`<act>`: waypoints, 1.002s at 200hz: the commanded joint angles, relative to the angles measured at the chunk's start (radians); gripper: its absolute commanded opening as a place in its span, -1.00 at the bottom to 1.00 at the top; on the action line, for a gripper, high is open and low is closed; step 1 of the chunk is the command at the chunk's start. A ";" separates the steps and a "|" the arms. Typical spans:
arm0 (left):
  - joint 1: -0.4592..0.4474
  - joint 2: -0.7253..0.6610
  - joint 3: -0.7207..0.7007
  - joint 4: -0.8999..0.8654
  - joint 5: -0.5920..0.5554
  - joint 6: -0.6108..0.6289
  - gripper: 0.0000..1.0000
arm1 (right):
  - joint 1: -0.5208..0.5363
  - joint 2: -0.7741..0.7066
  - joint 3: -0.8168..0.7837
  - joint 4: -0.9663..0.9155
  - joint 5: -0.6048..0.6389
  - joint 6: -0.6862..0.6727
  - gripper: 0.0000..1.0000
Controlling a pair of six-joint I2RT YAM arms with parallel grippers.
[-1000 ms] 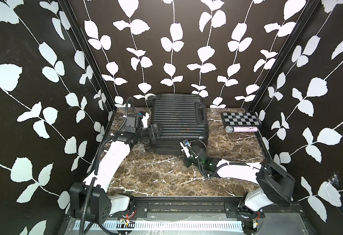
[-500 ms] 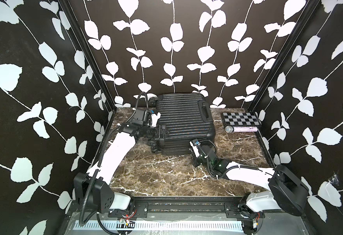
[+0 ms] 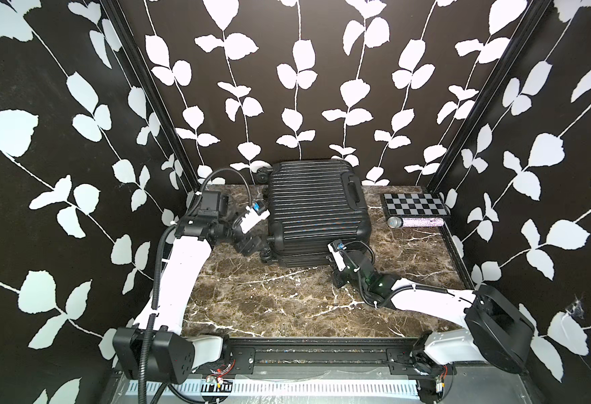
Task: Close the suitcase zippers
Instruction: Zip the zipper on the suitcase.
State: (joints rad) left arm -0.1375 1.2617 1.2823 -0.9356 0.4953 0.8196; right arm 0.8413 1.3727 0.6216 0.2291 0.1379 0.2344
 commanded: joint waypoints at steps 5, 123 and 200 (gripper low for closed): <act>0.019 0.025 -0.013 -0.039 0.040 0.338 0.67 | -0.012 -0.030 0.000 -0.013 0.014 -0.006 -1.00; -0.015 0.196 -0.047 0.122 0.022 0.438 0.59 | -0.014 -0.014 0.006 -0.021 0.005 -0.004 -1.00; -0.077 0.199 -0.071 0.123 -0.038 0.411 -0.26 | -0.015 -0.012 0.006 -0.024 -0.009 -0.003 -1.00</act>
State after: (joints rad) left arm -0.2092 1.4960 1.2270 -0.7856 0.4667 1.2263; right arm 0.8349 1.3640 0.6216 0.2085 0.1326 0.2325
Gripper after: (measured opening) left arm 0.457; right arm 0.048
